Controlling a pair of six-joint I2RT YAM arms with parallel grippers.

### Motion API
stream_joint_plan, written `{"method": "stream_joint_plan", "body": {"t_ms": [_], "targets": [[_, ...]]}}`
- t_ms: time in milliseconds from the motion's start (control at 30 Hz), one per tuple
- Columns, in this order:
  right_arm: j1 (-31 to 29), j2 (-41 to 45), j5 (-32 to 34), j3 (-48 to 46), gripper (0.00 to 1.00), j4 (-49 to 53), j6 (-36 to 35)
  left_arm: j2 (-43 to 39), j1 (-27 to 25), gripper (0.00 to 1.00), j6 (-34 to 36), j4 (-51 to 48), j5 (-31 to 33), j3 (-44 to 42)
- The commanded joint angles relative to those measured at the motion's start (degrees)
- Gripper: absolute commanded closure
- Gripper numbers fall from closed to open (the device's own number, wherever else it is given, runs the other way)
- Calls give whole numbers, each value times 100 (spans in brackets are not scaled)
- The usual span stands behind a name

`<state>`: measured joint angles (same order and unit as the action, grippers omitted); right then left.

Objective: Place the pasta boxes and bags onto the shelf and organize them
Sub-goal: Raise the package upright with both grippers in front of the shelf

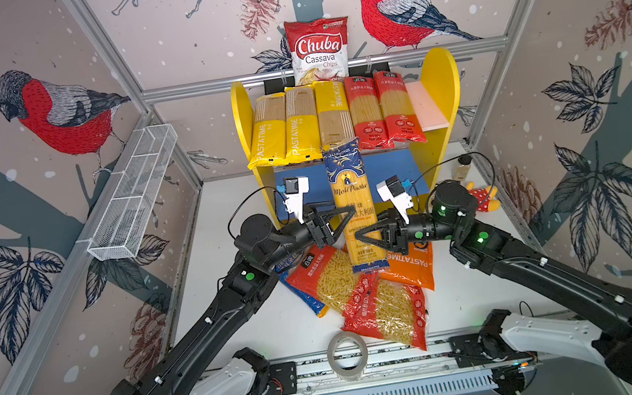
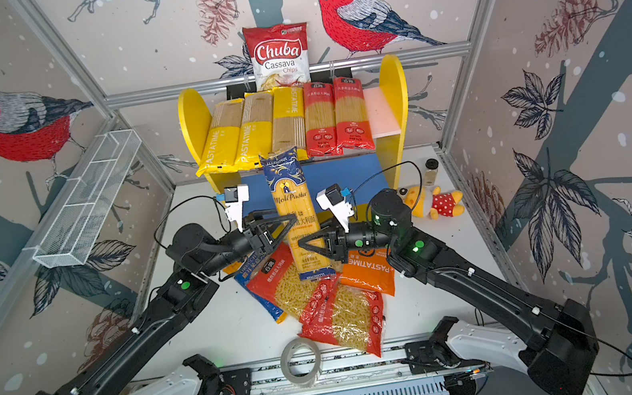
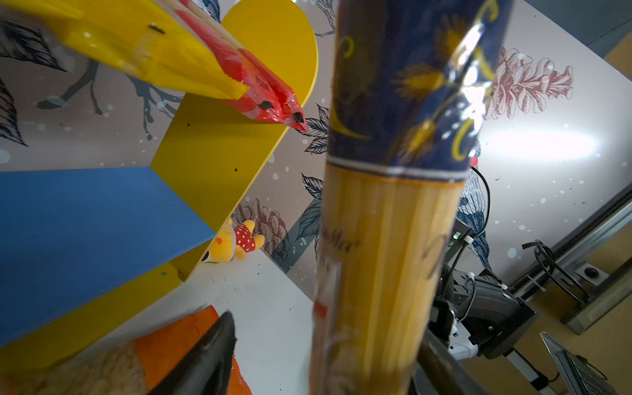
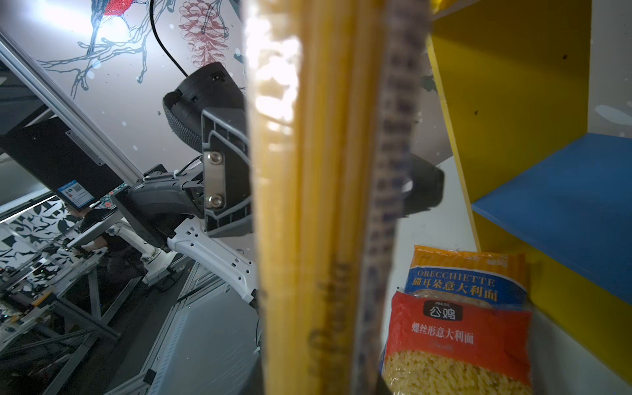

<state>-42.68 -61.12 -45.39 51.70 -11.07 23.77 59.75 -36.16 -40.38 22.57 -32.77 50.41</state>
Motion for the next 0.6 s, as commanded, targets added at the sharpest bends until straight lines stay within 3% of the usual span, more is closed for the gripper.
{"method": "stream_joint_plan", "body": {"t_ms": [0,167,567], "targets": [[26,-31,-488,81,93,-702,-238,181,-37,34,18,441,-166,155],[200,-49,-606,-52,91,-948,-33,360,-66,57,107,436,-180,266],[348,-105,-507,-463,66,-1592,576,508,-66,83,192,486,67,511]]}}
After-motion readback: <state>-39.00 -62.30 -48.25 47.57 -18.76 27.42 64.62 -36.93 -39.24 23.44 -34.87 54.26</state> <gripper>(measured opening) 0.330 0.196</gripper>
